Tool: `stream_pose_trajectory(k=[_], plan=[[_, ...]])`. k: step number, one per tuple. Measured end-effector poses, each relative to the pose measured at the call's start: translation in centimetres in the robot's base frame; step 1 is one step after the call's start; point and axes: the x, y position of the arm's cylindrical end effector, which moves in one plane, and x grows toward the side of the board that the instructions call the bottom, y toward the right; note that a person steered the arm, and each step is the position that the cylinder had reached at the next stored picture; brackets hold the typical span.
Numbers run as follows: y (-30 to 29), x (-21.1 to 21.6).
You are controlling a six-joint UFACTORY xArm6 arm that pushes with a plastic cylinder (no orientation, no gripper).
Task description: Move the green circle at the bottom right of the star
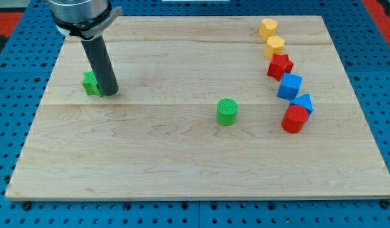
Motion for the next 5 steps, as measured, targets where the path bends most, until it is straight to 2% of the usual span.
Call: stream_pose_trajectory(k=[1, 2, 3, 4, 5], plan=[[0.7, -0.5], [-2.7, -1.5], [-1.3, -3.4], [10.5, -6.5], [24.1, -4.9]])
